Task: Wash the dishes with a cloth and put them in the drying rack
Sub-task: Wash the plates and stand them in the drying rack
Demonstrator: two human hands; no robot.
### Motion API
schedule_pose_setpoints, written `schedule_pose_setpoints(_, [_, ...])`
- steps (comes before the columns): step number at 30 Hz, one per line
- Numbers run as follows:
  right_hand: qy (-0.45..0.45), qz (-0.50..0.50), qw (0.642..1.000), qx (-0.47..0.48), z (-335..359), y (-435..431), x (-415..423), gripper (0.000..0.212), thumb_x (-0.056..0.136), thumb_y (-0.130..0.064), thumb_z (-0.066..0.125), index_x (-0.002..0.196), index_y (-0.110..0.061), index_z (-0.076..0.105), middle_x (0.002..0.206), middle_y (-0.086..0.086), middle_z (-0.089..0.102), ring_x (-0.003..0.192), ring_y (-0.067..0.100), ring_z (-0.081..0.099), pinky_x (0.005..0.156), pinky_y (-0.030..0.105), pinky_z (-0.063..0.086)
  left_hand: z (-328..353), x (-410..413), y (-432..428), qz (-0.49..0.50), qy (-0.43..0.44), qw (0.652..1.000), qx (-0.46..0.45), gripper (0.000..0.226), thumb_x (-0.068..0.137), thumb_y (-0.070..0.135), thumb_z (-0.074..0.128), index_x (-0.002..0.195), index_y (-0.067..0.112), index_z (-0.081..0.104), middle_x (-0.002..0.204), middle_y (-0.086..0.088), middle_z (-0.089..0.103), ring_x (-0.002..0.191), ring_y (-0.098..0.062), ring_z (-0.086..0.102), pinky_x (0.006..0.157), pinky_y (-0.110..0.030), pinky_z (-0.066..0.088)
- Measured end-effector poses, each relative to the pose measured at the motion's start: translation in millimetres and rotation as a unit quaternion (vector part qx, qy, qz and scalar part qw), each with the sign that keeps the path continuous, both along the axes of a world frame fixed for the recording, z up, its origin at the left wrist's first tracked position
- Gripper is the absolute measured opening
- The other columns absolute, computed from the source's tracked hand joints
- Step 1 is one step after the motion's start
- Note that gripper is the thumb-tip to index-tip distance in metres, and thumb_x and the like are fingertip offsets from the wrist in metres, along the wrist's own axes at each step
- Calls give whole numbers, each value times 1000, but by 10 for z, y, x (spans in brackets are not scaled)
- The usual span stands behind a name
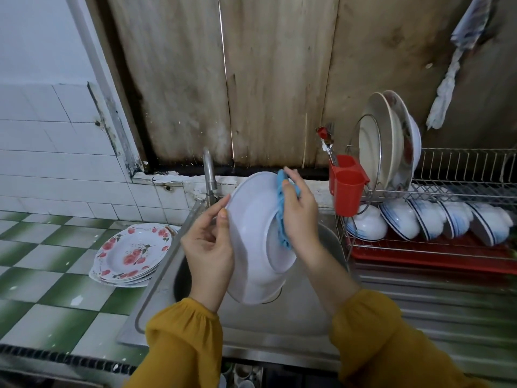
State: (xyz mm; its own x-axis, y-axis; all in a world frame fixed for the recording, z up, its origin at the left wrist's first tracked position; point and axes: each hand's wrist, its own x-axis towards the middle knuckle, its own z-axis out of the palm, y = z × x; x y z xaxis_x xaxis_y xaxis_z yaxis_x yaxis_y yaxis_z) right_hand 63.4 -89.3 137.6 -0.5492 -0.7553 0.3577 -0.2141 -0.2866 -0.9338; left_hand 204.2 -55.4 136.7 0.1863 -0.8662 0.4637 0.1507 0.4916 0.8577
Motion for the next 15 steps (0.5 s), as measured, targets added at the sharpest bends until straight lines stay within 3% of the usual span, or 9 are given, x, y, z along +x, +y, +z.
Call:
schedule_pose_setpoints(1, [-2, -2, 1000, 10, 17, 6, 14, 37, 99, -31, 46, 136, -29, 52, 152, -5, 39, 140, 13, 35, 117, 43, 30, 2, -8, 3, 9, 3, 1000, -1, 31, 97, 5, 53, 103, 31, 68, 95, 4, 75, 86, -8, 69, 76, -19, 54])
schedule_pose_setpoints(3, [132, 4, 990, -51, -49, 113, 122, 44, 97, -36, 43, 140, -28, 44, 153, -7, 32, 145, 16, 27, 120, 42, 22, -1, 6, -17, 32, 17, 999, 5, 29, 98, 8, 54, 102, 32, 69, 99, -9, 74, 89, -18, 69, 78, -24, 57])
schedule_pose_setpoints(5, [287, 50, 948, -125, -210, 255, 250, 49, 97, -34, 43, 144, -21, 41, 156, -3, 28, 148, 20, 20, 120, 45, 16, 10, 54, -61, 55, 48, 997, 32, 28, 99, 10, 53, 101, 32, 69, 93, -1, 75, 86, -16, 70, 76, -25, 58])
schedule_pose_setpoints(7, [378, 102, 908, -148, -424, 349, 241, 50, 97, -31, 44, 145, -19, 39, 158, 2, 27, 149, 21, 17, 120, 50, 19, 17, 119, -104, 68, 64, 994, 58, 25, 99, 13, 52, 101, 32, 69, 89, 15, 75, 86, -9, 70, 81, -31, 58])
schedule_pose_setpoints(9, [346, 89, 925, -127, -537, 320, 122, 47, 98, -36, 41, 144, -30, 38, 160, -3, 25, 150, 19, 15, 118, 52, 23, 39, 145, -94, 64, 53, 995, 61, 23, 100, 14, 52, 106, 30, 67, 89, 26, 72, 88, -2, 69, 88, -36, 57])
schedule_pose_setpoints(12, [156, 21, 986, -50, -407, 156, 20, 44, 95, -47, 35, 139, -44, 36, 160, -10, 17, 150, 14, 8, 120, 51, 18, 64, 82, -27, 42, 37, 998, 38, 24, 100, 10, 51, 109, 28, 64, 91, 30, 70, 93, 1, 68, 87, -27, 56])
schedule_pose_setpoints(13, [132, 9, 990, -39, -324, 117, 38, 46, 95, -49, 33, 140, -42, 34, 160, -11, 16, 150, 14, 6, 121, 49, 15, 73, 55, -13, 38, 36, 998, 33, 25, 100, 8, 50, 108, 28, 64, 90, 30, 71, 92, 2, 68, 84, -21, 55])
schedule_pose_setpoints(15, [169, 22, 984, -60, -234, 142, 164, 50, 96, -45, 34, 143, -32, 32, 159, -8, 19, 151, 15, 7, 122, 44, 11, 91, 27, -1, 42, 44, 998, 28, 26, 100, 7, 49, 107, 27, 64, 86, 29, 71, 85, 5, 68, 75, -14, 54])
